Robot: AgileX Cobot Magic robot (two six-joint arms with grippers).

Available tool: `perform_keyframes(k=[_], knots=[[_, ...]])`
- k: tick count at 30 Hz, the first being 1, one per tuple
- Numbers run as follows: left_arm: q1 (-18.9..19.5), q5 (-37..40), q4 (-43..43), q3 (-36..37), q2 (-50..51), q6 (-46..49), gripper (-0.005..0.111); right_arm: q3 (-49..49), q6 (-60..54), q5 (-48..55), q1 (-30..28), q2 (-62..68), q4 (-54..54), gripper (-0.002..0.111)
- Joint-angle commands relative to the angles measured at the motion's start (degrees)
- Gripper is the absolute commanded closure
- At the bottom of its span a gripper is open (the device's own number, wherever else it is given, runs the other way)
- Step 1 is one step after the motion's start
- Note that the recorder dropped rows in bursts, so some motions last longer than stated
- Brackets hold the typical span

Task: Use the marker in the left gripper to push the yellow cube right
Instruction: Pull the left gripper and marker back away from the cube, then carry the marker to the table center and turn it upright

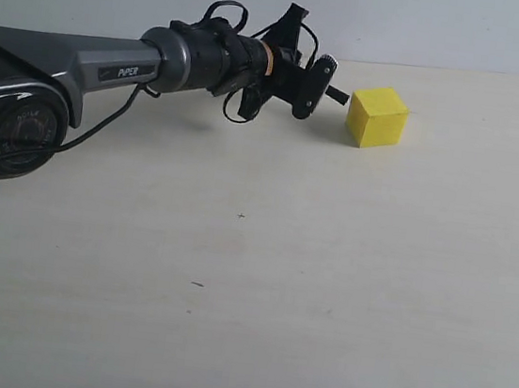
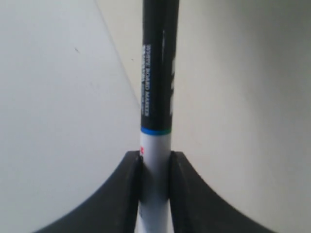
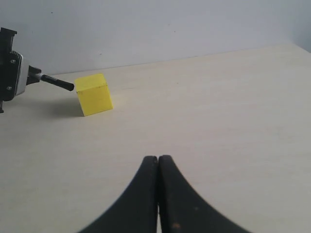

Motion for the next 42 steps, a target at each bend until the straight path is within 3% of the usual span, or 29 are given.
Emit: perform_keyframes(k=[1,4,11,14,18,23,25,27,28,30,33,37,42], knots=[[1.7,-13.1,-0.4,-0.3,2.0,0.5,0.107,0.3,0.0,-0.3,0.1,-0.4,0.0,0.108],[2.4,-18.4,-0.4,-0.3,3.0,0.5,0.107,0.3,0.0,-0.3,0.1,-0.4,0.0,0.108],[3.9,-17.8,-2.0,-0.3,3.2,-1.2,0.107,0.3,0.0,-0.3,0.1,-0.4,0.0,0.108],[5.1,-16.8,-6.7,-0.3,3.2,-1.3,0.107,0.3,0.0,-0.3,0.1,-0.4,0.0,0.108],[6.1,-10.2,-15.1,-0.3,1.9,-1.3,0.107,0.3,0.0,-0.3,0.1,-0.4,0.0,0.108],[7.1,5.3,-15.0,-0.3,-1.2,-2.1,0.107,0.3,0.0,-0.3,0.1,-0.4,0.0,0.108],[7.6,12.5,-13.7,-0.3,-2.8,-7.0,0.107,0.3,0.0,-0.3,0.1,-0.4,0.0,0.108],[8.2,22.6,-6.1,-0.3,-5.1,-25.3,0.107,0.3,0.0,-0.3,0.1,-0.4,0.0,0.108],[8.2,30.8,3.0,-0.3,-6.2,-40.7,0.107,0.3,0.0,-0.3,0.1,-0.4,0.0,0.108],[7.8,43.9,12.6,-0.3,-7.2,-55.1,0.107,0.3,0.0,-0.3,0.1,-0.4,0.0,0.108],[7.0,61.8,7.9,-0.3,-8.6,-59.5,0.107,0.3,0.0,-0.3,0.1,-0.4,0.1,0.108],[6.8,61.8,-5.6,5.6,-12.9,-68.1,0.107,0.3,0.0,-0.3,0.1,-0.4,0.1,0.108],[2.8,61.8,-8.9,18.0,-20.8,-76.0,0.107,0.3,0.0,-0.3,0.1,-0.4,0.0,0.108]])
